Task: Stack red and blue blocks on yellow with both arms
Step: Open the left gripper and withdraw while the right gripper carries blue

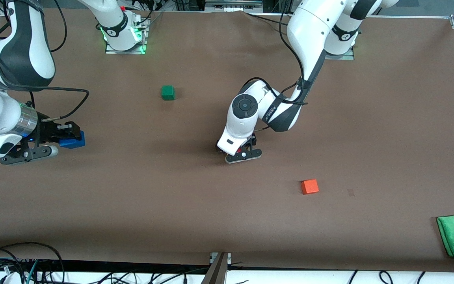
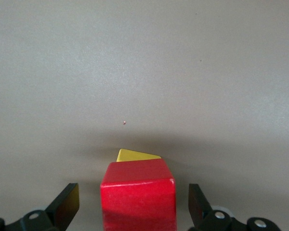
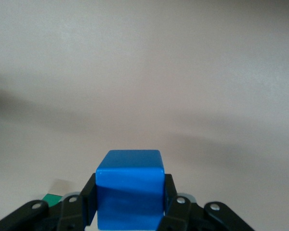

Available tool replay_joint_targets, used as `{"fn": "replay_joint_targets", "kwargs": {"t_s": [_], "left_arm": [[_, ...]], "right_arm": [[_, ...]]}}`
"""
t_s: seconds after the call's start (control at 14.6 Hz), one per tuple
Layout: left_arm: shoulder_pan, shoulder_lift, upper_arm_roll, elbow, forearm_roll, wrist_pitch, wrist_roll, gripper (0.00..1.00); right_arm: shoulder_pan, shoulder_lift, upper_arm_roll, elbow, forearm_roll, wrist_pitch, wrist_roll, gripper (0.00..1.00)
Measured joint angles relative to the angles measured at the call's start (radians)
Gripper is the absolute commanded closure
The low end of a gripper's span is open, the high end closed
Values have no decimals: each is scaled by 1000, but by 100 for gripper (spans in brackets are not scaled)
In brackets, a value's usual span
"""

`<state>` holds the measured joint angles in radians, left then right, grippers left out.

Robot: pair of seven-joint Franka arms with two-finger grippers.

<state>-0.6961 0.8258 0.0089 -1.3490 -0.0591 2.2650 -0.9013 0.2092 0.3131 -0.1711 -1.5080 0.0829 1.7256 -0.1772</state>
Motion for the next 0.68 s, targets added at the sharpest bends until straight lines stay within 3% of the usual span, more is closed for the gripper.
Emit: {"fn": "replay_joint_targets", "kwargs": {"t_s": [0.68], "left_arm": [[16,-57,-20,166,-20,-14,-9,0]], "right_arm": [[3,1,0,0,2,4,9,73]]}}
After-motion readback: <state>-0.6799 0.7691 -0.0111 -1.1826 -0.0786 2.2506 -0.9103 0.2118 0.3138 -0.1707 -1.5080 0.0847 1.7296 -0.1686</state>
